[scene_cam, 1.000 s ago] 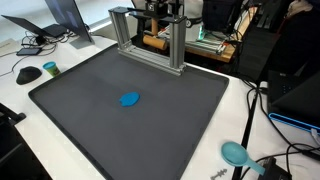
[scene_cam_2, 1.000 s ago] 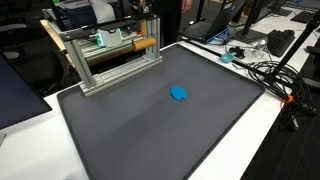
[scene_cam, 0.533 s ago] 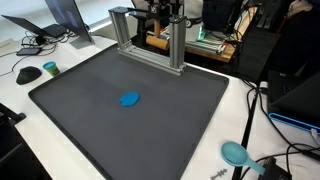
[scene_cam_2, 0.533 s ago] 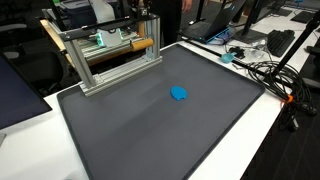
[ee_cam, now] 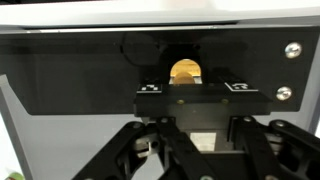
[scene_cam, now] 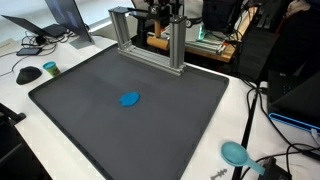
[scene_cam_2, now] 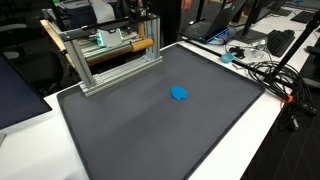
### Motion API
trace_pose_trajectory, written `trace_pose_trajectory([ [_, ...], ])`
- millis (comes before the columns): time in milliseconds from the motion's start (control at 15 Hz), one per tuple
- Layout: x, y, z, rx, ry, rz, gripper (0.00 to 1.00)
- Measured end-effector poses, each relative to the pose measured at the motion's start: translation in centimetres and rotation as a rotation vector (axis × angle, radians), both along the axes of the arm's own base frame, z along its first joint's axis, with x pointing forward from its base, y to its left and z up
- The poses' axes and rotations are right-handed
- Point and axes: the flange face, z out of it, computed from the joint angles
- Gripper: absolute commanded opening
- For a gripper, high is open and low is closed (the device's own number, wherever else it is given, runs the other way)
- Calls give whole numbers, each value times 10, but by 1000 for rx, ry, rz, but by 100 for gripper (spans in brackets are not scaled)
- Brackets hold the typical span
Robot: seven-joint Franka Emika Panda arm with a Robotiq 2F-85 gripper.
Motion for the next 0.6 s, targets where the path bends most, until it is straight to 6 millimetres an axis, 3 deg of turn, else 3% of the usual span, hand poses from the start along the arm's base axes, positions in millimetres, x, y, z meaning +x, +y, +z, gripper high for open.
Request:
trace_pose_trajectory([
  [600,-11,-10,-1,24,-13,28,22],
])
